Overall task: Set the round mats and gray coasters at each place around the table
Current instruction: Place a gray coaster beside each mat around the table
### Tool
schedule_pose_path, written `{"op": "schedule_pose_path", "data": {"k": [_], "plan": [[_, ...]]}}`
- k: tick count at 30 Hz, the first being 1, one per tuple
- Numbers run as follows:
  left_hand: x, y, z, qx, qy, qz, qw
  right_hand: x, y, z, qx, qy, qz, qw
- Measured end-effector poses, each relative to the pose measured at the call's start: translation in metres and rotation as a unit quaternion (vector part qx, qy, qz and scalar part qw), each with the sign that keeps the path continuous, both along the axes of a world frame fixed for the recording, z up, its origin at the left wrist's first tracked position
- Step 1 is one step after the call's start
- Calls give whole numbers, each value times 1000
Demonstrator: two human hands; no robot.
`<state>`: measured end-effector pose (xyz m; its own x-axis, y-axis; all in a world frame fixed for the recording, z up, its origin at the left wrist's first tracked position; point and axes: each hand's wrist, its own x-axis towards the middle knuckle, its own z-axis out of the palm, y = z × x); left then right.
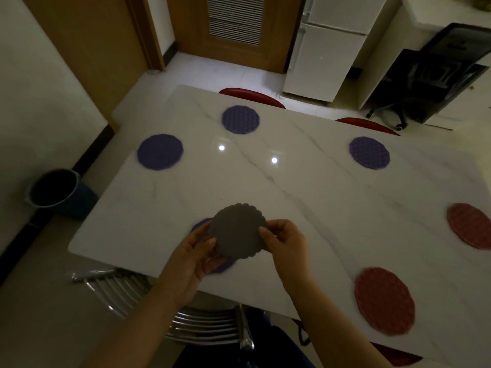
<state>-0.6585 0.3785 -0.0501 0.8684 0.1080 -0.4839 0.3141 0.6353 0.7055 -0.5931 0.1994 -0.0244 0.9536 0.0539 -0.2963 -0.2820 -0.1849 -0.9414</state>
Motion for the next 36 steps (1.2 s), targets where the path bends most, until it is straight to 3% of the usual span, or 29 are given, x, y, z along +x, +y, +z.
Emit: {"op": "schedule_pose_path", "data": {"k": [4, 6, 14, 18, 24, 29, 36], "plan": [[-15, 20, 1, 0, 2, 47, 999, 9, 4, 5, 145, 99, -53, 983], [-20, 31, 0, -3, 6, 66, 998, 16, -4, 2, 171, 136, -92, 971], [-29, 56, 0, -4, 0, 89, 996, 0, -41, -64, -7, 213, -119, 970], [-30, 56, 1, -7, -8, 79, 997, -10, -42, -85, -6, 242, -138, 960], [-34, 55, 1, -8, -5, 64, 998, -4, -38, -103, -113, 193, -127, 966], [-36, 57, 0, -7, -3, 55, 998, -5, -42, -104, -276, 150, -75, 947], [-35, 55, -3, -14, -4, 49, 999, -12, -37, -76, -271, 96, -46, 957]]}}
